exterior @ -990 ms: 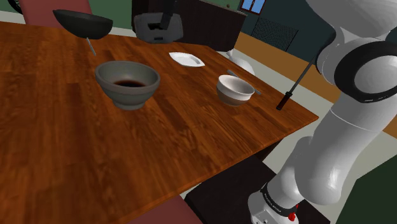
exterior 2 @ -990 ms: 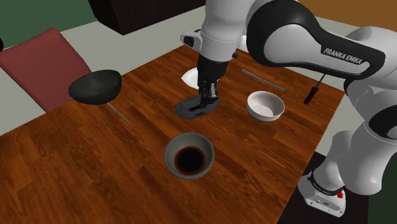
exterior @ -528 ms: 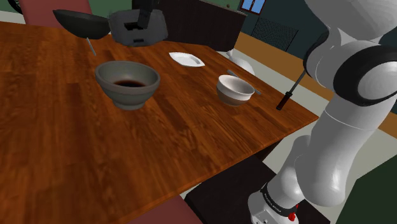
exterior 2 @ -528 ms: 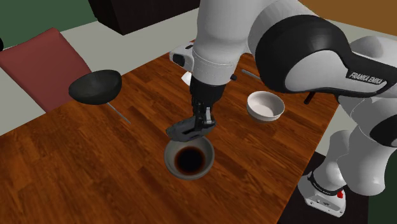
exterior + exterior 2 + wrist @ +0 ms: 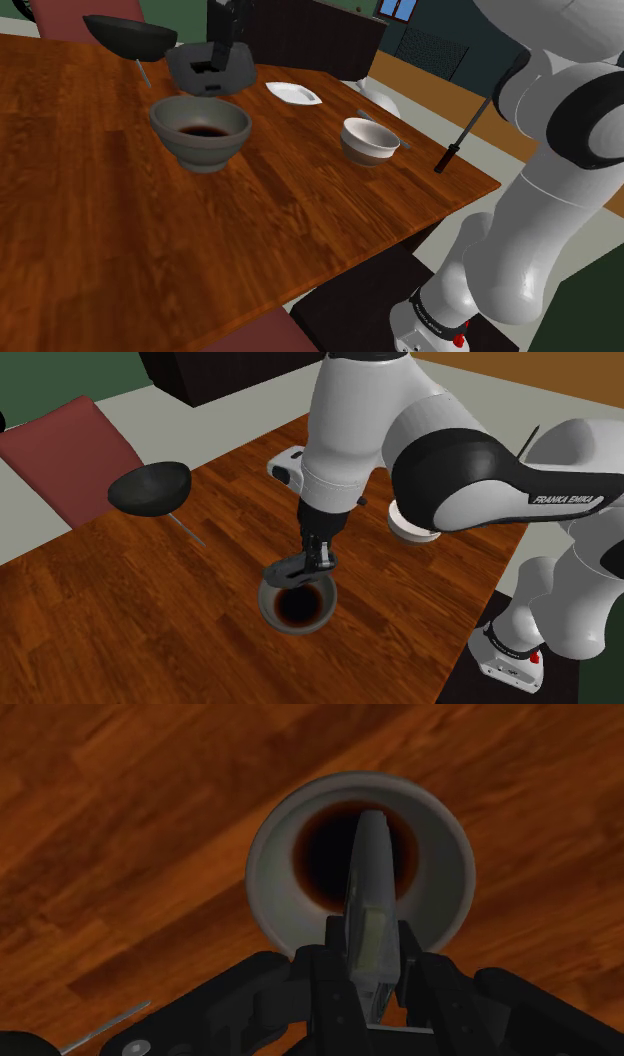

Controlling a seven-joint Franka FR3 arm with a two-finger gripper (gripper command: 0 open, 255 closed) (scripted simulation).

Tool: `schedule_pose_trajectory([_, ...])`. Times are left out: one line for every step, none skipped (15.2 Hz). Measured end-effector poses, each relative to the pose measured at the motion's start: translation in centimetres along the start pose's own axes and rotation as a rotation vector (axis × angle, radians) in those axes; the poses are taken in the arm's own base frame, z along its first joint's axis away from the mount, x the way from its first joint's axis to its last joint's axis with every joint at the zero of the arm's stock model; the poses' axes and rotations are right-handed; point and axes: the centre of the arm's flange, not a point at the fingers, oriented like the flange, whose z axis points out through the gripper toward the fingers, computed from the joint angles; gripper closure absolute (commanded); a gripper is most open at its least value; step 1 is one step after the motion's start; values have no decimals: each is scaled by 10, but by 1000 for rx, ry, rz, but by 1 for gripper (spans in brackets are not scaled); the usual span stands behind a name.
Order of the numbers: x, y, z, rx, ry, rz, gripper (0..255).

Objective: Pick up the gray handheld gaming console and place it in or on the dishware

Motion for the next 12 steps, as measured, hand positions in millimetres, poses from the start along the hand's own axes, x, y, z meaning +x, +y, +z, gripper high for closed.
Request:
schedule_pose_trajectory([0,-1,5,0,0,0,255])
schedule_pose_trajectory([-1,1,10,0,0,0,255])
schedule_pose_trajectory([-2,0,15,0,0,0,255])
schedule_pose_trajectory([-4,1,20,0,0,0,255])
schedule_pose_trajectory([-5,1,27,0,0,0,255])
schedule_pose_trajectory([-6,0,31,0,0,0,255])
schedule_pose_trajectory([-6,-1,36,0,0,0,255])
schedule_pose_trajectory([-7,-2,41,0,0,0,255])
schedule_pose_trajectory([-7,-2,44,0,0,0,255])
schedule_pose_trajectory([-7,-1,45,0,0,0,255])
schedule_pose_trajectory([-8,-1,46,0,0,0,255])
schedule_pose_trajectory([-8,-1,46,0,0,0,255])
